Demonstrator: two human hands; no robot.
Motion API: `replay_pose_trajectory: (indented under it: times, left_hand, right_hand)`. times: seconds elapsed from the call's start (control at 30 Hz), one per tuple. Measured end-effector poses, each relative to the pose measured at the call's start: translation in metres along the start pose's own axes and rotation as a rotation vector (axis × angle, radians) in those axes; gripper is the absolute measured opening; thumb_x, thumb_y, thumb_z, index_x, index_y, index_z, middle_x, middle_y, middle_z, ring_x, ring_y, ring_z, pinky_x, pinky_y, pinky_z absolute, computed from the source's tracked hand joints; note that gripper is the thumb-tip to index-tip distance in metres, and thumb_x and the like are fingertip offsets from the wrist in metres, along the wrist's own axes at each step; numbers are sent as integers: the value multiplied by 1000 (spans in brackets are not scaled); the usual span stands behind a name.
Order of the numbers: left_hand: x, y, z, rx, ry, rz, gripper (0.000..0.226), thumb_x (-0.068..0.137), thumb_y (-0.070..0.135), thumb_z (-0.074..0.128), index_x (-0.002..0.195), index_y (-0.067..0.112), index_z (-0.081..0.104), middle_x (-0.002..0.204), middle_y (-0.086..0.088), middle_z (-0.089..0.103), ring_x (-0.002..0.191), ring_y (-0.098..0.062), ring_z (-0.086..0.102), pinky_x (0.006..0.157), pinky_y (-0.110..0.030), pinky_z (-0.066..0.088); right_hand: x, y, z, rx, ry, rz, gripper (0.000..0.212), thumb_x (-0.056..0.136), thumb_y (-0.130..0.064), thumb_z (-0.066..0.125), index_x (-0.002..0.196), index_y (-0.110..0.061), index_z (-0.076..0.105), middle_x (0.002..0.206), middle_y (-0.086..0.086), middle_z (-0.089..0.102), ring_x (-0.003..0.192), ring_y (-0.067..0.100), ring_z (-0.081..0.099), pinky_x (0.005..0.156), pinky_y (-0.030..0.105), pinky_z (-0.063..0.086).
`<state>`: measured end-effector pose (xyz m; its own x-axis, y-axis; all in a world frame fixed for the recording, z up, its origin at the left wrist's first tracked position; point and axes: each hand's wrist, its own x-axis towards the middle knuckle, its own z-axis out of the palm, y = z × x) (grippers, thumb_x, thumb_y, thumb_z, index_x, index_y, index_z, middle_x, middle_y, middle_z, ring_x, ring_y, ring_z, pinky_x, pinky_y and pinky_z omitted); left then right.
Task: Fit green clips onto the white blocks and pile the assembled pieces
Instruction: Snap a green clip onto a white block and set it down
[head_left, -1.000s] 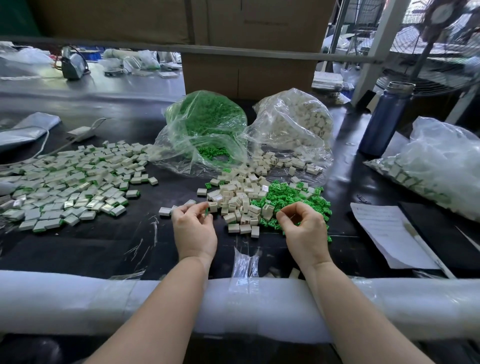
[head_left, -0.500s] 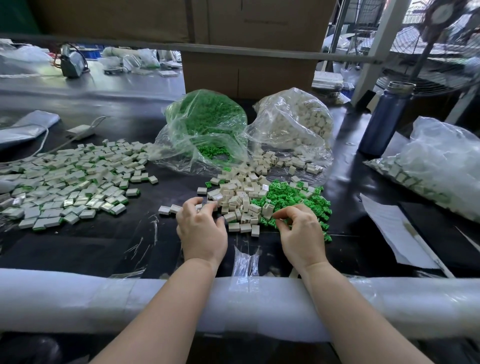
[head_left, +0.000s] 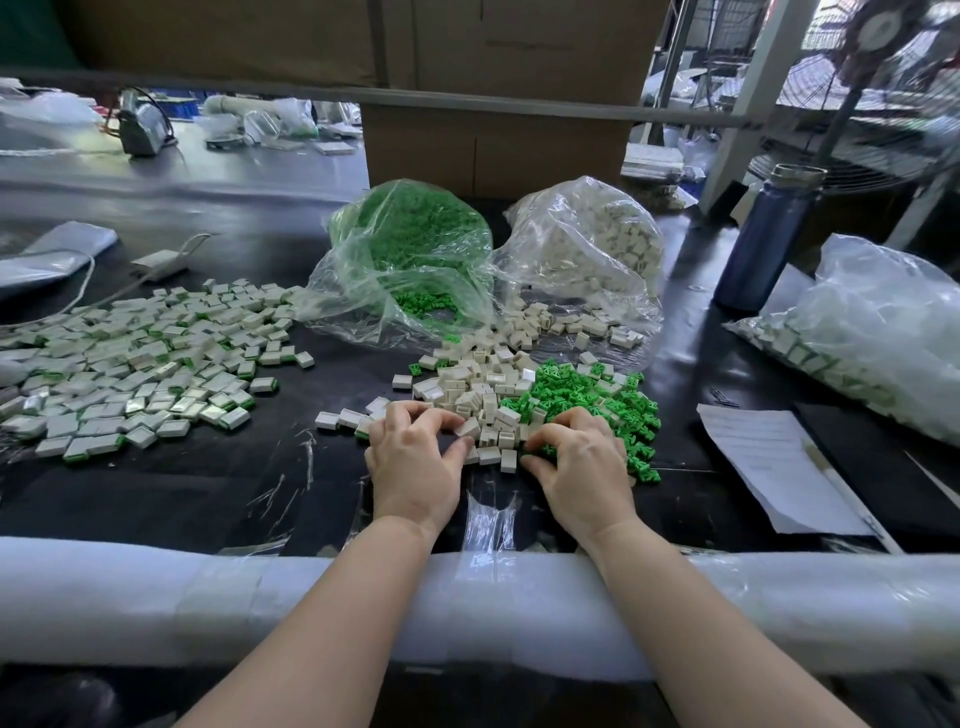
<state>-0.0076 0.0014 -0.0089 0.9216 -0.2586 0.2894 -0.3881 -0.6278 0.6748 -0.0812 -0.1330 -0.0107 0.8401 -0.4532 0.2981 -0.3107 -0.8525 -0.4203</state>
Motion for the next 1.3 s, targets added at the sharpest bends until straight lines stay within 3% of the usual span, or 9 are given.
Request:
replay_pose_trajectory:
  times: [0.17,0.33,0.43,0.53,0.63,0.77,0.93,1.2,1.3]
  left_hand:
    - [-5,10,-5,-254,-163,147,13,82,15,68,95,17,65,92,6,58,91,-15,55,89,-32,48]
    - [-7,12,-5,-345,-290,157,14,82,12,68,93,20,65,85,5,64,77,-12,61,77,-19,52]
    - [-7,11,-5,-379,-316,148,14,82,11,69,95,17,66,87,-1,66,79,-15,62,78,-23,53]
    - [-6,10,-5,-402,-334,147,15,81,9,69,95,14,66,89,-3,67,81,-19,63,80,-27,54]
    - [-6,10,-3,-427,-331,135,16,79,7,71,89,18,65,84,0,66,76,-16,63,76,-24,54]
    - [-5,9,-2,-455,-329,120,21,77,6,72,82,24,63,78,7,65,69,-8,60,70,-17,52]
    - [-5,9,-2,-532,-338,85,24,75,1,72,81,22,62,85,-1,68,79,-24,66,77,-29,55]
    - [-4,9,-4,-699,-397,10,20,75,-5,71,86,10,63,82,-6,67,77,-17,65,76,-26,56]
    - [-3,8,-4,-696,-390,-7,14,77,1,70,86,8,63,83,-9,67,79,-19,64,78,-30,55]
  right_hand:
    - [0,-1,0,11,54,-10,14,88,-29,61,97,-20,64,104,-4,57,104,17,46,84,27,24]
    - [0,-2,-3,177,82,-13,9,86,-15,63,95,-16,63,93,-3,63,92,17,54,81,24,34]
    - [-1,-2,-6,314,83,-18,18,86,-5,61,102,-11,67,94,-1,60,92,15,54,83,19,39]
    - [-1,-2,-9,497,90,-2,15,84,-1,63,92,-11,71,90,-1,60,86,13,57,81,19,44]
    - [-1,-2,-14,711,79,35,19,82,1,65,83,-17,69,84,-4,66,79,2,60,74,9,45]
    - [-1,-2,-18,927,49,74,21,78,4,68,75,-16,66,74,-4,66,68,-2,61,69,10,47]
    - [-2,-3,-16,981,-17,79,18,78,4,69,77,-14,65,71,-1,65,67,4,61,67,16,50]
    - [-3,-7,-15,944,-102,43,19,80,2,67,79,-16,70,79,2,70,72,16,66,71,31,57]
    - [-3,-6,-15,995,-91,78,17,80,5,66,78,-13,68,73,0,69,64,14,67,65,28,58]
